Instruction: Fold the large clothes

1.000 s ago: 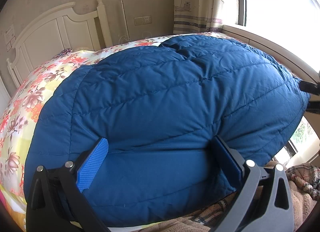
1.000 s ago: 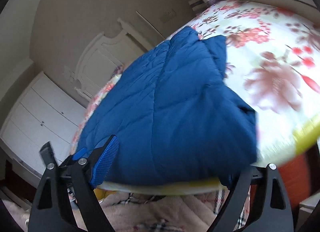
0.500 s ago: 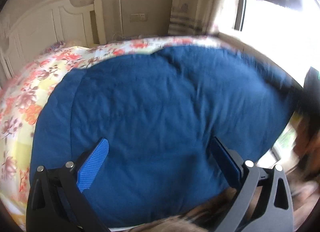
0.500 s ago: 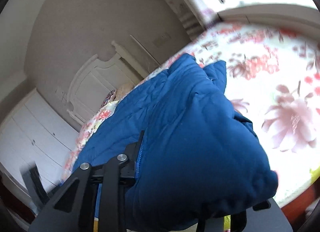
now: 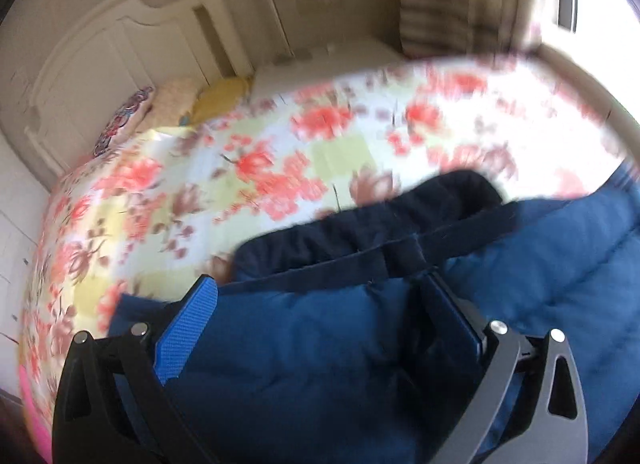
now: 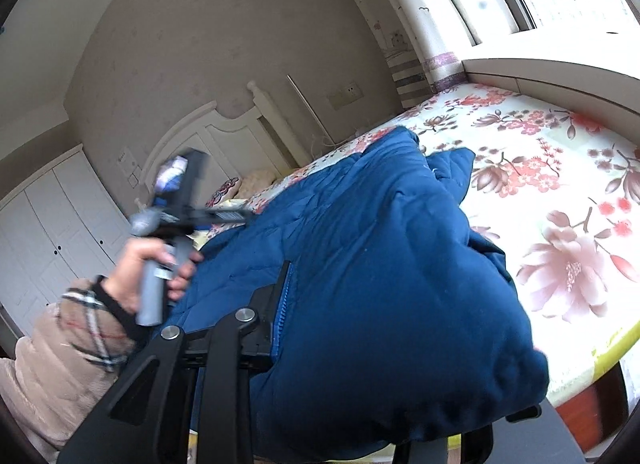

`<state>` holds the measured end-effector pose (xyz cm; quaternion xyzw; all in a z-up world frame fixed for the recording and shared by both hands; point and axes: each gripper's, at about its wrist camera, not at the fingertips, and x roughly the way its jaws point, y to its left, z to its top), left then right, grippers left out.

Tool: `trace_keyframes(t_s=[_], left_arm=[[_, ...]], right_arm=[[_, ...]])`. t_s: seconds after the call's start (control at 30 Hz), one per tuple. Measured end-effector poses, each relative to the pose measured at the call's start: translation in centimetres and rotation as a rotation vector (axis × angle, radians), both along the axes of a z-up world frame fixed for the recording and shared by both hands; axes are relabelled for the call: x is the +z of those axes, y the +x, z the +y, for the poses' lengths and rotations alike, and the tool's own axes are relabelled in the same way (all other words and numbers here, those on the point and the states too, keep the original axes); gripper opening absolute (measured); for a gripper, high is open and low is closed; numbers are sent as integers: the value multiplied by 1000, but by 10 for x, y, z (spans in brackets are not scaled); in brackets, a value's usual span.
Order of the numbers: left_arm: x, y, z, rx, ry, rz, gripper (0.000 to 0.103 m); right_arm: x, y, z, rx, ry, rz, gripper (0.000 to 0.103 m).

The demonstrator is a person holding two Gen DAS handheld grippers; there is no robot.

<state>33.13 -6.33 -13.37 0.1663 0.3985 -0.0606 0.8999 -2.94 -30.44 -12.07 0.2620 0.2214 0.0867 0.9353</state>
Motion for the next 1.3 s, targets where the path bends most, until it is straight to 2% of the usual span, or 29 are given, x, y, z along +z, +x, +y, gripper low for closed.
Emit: trace_keyframes(t_s=[0.07,0.13,0.2,0.3,0.47,0.53,0.57,0.6,0.67,0.73,0.9,1.03,1.1,1.17,1.23,1.3], left_arm=[[-7,-1,4,-4,-28,-9,101],[1,-14,16,7,-88,-19,97],[17,-44,30,-10,-135,-83,96],[29,-108,46,-73,-160,-183,98],[6,-192,60,-165,-155,-192,101],[-14,-205,56,-206,-141,-166,101],[-26,-208,53,-216,-121,-159,101],[-36,-211,51,-209,-118,-195,101],[-43,-212,49,-191,-142,-238,101],[-42,-206,40,-206,-125,-252,101],[-40,-187,19,-241,-118,-234,101],[-38,-183,10,-243,-132,-206,101],[-32,-185,20,-270,-181,-161,101],[-23,-193,48,-290,-305,-130,101],[-17,-201,77,-279,-395,-137,101],[-7,-206,112,-255,-500,-152,101]], right_arm=[[4,-2,3,6,-21,-10,38],[6,-1,6,8,-44,-16,38],[4,-1,5,9,-48,-15,38],[3,-1,4,7,-40,-11,38],[5,-3,6,1,-54,-9,38],[3,-1,4,1,-41,-1,38],[3,0,4,2,-35,6,38],[3,1,4,-2,-34,10,38],[7,2,1,-14,-30,6,38],[16,1,0,-36,-51,-20,37],[36,7,-8,-83,-82,-57,36],[46,17,-11,-116,-82,-43,36],[61,19,4,-110,-171,-62,36],[77,19,25,-91,-267,-99,36],[91,19,47,-72,-353,-134,36],[105,20,85,-34,-483,-189,36]])
